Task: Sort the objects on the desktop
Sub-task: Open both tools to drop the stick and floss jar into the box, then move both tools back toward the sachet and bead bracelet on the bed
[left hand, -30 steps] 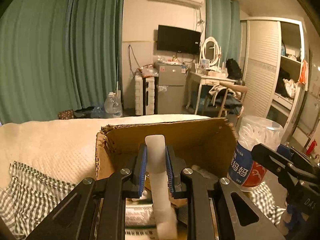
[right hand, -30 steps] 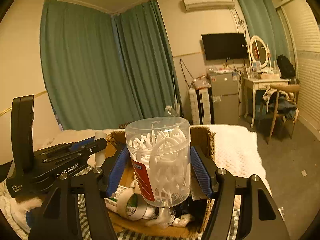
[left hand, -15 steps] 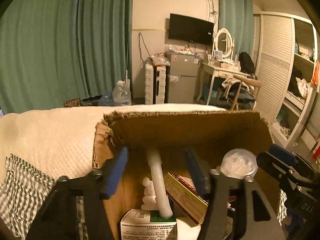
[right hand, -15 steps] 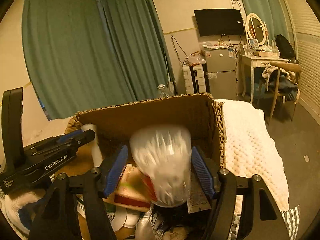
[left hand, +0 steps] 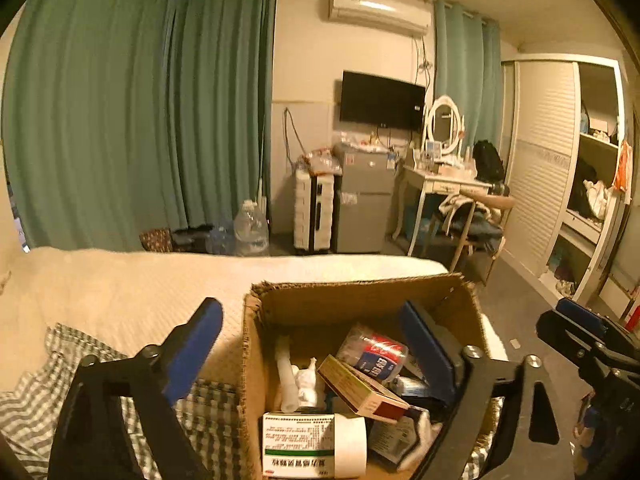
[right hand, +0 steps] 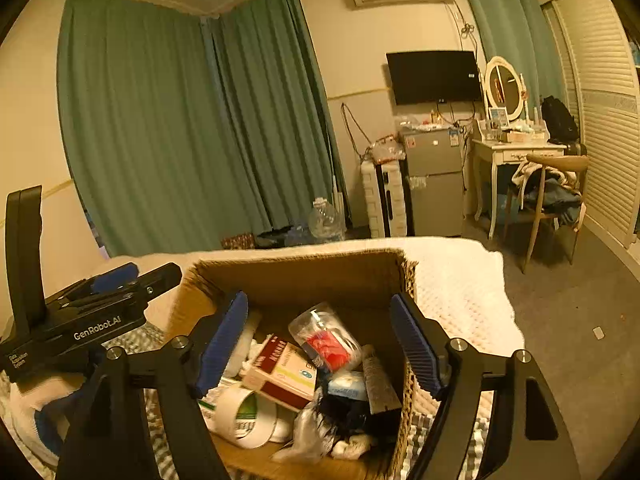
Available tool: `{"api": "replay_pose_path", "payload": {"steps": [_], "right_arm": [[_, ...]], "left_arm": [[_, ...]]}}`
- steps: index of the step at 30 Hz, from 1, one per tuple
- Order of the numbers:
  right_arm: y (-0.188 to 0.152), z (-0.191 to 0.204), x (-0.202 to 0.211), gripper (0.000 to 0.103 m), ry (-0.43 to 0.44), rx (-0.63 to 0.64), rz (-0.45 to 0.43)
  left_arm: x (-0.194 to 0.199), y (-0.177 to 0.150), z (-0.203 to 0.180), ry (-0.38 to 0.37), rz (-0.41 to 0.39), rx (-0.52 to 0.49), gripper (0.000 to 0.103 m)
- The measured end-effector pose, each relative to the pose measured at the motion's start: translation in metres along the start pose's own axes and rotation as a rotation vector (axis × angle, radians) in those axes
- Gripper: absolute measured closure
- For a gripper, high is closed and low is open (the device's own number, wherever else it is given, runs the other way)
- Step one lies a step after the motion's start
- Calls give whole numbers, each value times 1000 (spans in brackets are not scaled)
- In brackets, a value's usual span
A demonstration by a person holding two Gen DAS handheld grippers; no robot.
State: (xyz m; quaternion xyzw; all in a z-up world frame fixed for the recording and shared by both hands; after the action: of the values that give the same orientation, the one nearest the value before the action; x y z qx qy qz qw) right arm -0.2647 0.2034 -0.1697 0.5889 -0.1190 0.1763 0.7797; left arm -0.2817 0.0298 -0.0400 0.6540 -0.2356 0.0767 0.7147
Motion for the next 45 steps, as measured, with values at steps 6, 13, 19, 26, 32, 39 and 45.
{"api": "replay_pose_path", "payload": {"steps": [6, 13, 19, 26, 32, 39, 45], "right_arm": [[13, 16, 61, 20, 4, 3, -38], [9, 25, 121, 17, -7, 15, -59], [-5, 23, 160, 16, -19, -7, -49], [-14, 19, 205, 16, -33, -25, -52], [-33, 18, 231, 14, -38, -28, -50], [-82, 16, 226, 14, -52, 7, 31], [-125, 14, 196, 14, -48, 11, 120]], "left_arm": [[59, 10, 3, 35, -62, -13, 0], [114, 5, 8, 39, -97, -4, 0], [145, -10, 9, 38, -101, -3, 0], [183, -34, 6, 44, -125, 10, 0], [194, -59, 8, 62, -119, 10, 0], [184, -105, 6, 68, -100, -1, 0], [147, -151, -4, 66, -38, -55, 0]]}}
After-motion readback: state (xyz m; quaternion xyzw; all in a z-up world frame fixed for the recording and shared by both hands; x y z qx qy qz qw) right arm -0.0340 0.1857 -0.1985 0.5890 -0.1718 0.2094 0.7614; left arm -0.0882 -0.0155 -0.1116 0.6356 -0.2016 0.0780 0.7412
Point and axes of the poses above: each gripper's, at about its wrist camera, not at the fingertips, and x roughly against the way its jaws point, z to its left, y to its top, the point moved 10 cm from there along -x, roughly the way its jaws point, and after that the axes turned 4 degrees about -x, right-handed, at the moved point
